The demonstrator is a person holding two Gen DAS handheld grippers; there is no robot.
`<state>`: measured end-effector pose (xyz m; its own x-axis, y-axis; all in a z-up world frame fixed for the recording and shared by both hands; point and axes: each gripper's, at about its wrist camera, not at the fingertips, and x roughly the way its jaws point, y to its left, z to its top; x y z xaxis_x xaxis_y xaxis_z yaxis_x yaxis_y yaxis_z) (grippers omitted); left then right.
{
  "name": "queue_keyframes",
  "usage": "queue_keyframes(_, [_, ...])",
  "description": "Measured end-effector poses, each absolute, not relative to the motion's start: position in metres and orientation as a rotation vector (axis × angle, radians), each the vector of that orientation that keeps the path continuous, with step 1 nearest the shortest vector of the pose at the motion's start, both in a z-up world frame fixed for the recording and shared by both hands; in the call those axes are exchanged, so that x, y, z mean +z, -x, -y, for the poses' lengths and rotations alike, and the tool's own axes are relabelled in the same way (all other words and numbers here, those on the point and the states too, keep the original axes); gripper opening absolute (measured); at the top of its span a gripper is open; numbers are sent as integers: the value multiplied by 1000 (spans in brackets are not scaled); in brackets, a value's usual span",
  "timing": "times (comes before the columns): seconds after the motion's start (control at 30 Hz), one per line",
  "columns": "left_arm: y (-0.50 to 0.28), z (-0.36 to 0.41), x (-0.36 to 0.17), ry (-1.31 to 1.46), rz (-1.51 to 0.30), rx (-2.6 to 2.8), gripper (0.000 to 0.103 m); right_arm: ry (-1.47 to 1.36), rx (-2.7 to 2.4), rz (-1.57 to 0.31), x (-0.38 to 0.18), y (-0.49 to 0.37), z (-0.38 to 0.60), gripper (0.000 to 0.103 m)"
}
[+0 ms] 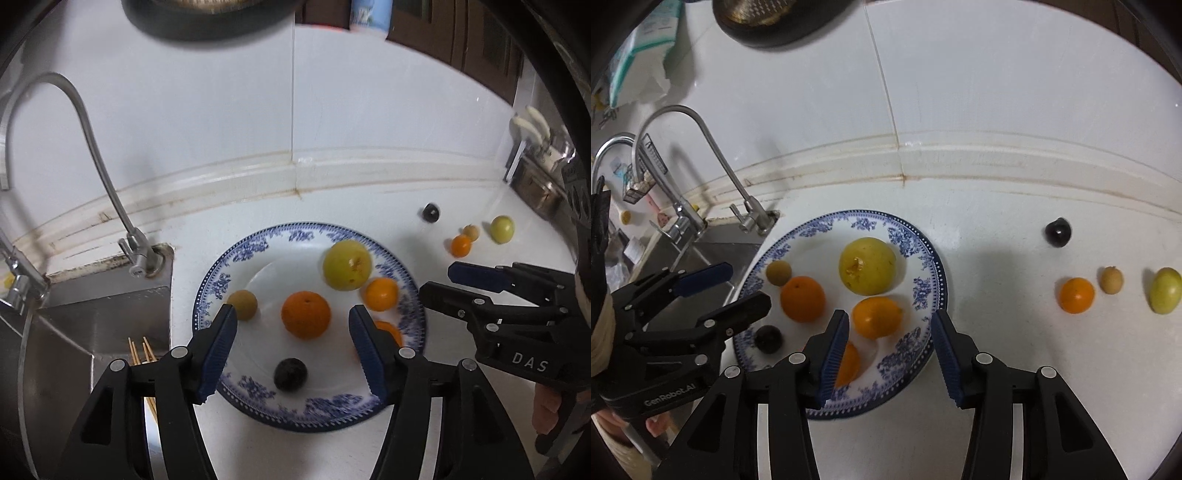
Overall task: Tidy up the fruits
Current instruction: 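Lift both open tools off the plate and move them toward the remaining fruits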
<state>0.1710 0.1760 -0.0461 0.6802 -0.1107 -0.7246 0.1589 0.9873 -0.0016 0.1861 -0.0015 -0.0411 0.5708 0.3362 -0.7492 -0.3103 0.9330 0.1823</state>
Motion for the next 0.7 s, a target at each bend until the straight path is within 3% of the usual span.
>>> queue_keyframes(0.37, [-130,-143,-16,-50,-716,-217,70,-46,296,-790,-10,-143,39,63])
queue_keyframes(0.7, [-114,-108,-5,-49,-667,-282,75,-77,169,-728,8,-111,82,70])
